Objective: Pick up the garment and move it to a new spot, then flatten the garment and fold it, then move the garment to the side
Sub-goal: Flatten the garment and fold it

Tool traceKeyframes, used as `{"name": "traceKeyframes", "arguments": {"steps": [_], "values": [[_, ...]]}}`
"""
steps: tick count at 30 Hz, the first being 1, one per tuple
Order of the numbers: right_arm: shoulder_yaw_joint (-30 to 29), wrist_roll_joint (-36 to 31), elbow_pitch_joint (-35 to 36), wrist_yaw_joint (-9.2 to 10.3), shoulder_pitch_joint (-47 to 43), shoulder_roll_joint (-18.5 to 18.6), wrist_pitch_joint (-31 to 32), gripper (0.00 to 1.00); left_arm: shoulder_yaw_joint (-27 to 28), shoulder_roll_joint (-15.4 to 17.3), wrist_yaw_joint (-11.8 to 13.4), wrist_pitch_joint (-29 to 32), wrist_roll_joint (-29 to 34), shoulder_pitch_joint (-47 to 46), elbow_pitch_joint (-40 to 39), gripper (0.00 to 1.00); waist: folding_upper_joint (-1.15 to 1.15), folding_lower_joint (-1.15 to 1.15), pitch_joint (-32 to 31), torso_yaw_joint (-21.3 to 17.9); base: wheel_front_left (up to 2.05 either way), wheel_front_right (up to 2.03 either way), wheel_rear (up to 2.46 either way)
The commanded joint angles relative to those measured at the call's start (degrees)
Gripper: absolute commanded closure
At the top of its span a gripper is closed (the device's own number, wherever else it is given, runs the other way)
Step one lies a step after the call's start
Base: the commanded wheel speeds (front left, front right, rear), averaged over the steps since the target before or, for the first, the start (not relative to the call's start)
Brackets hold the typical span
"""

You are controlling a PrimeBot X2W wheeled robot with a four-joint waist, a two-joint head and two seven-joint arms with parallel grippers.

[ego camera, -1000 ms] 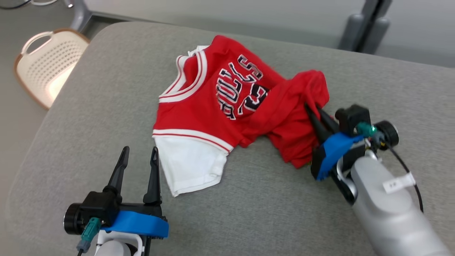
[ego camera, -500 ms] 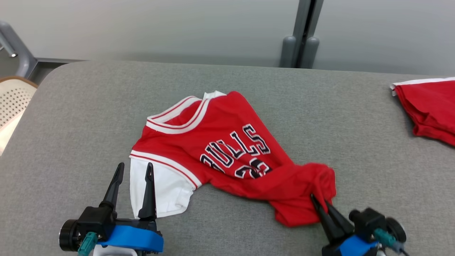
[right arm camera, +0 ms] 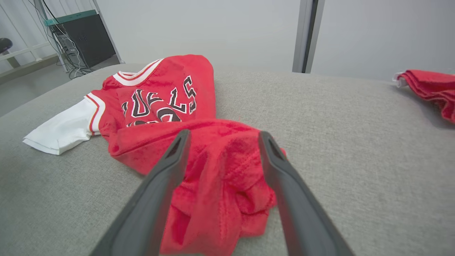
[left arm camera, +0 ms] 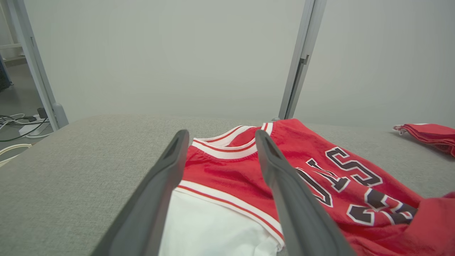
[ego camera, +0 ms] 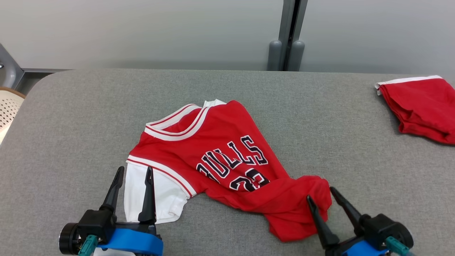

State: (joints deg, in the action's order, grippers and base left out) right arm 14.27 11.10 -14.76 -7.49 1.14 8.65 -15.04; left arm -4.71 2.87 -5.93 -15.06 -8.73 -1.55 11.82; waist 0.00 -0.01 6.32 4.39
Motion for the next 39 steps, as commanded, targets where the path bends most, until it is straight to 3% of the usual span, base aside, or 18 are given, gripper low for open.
{"name": "traceKeyframes", "arguments": {"steps": [1, 7, 13, 23, 31, 32, 33, 34, 39], "values": [[-0.34, -0.69, 0.64, -0.01, 1.41, 0.58, -0.18, 0.00, 0.04, 0.04, -0.07, -0.15, 0.19, -0.22, -0.07, 0.00, 0.00, 0.01, 0.03, 0.12, 0.00, 0.00, 0.00], [-2.69, -0.45, 0.08, -0.01, 7.39, 2.44, 1.92, 0.00, -0.02, 0.04, -0.01, -0.15, -0.20, -0.73, -0.28, 0.00, 0.00, 0.01, 0.52, 0.60, 0.00, 0.00, 0.00], [-3.12, -0.40, -5.15, -0.01, 12.11, 3.33, 5.35, 0.00, -0.60, 0.04, 0.11, -0.15, -0.62, -1.13, -0.15, 0.00, 0.00, 0.01, 1.11, 1.64, 0.00, 0.00, 0.00], [0.32, 1.23, -16.80, -0.01, 12.03, 2.72, 8.30, 0.00, -0.79, 0.03, 0.22, -0.15, -0.92, -1.83, -0.23, 0.00, 0.00, 0.01, 2.46, 3.10, 0.00, 0.00, 0.00], [2.86, 2.90, -21.48, -0.01, 13.38, 2.44, 7.94, 0.00, -1.24, 0.03, 0.34, -0.15, -1.19, -2.29, -0.04, 0.00, 0.00, 0.01, 3.03, 3.07, 0.00, 0.00, 0.00], [3.30, 3.38, -21.84, -0.02, 13.61, 2.34, 7.88, 0.51, -1.35, 0.03, 0.37, -0.15, -1.19, -2.44, 0.00, 0.00, 0.00, 0.01, 3.08, 3.12, 0.00, 0.00, 0.00], [3.84, 3.60, -21.98, -0.02, 14.06, 2.31, 7.63, 0.82, -1.44, 0.04, 0.41, -0.15, -1.23, -2.50, 0.05, 0.00, 0.00, 0.01, 3.13, 3.16, 0.00, 0.00, 0.00], [4.29, 3.82, -22.15, -0.02, 14.51, 2.36, 7.45, 1.00, -1.52, 0.04, 0.43, -0.15, -1.27, -2.52, 0.07, 0.00, 0.00, 0.01, 3.18, 3.22, 0.00, 0.00, 0.00], [4.85, 4.57, -22.81, -0.01, 18.40, 3.06, 5.74, 1.00, -1.79, 0.03, 0.47, -0.15, -1.35, -3.04, 0.12, 0.00, 0.00, 0.01, 3.62, 3.61, 0.00, 0.00, 0.00]]}}
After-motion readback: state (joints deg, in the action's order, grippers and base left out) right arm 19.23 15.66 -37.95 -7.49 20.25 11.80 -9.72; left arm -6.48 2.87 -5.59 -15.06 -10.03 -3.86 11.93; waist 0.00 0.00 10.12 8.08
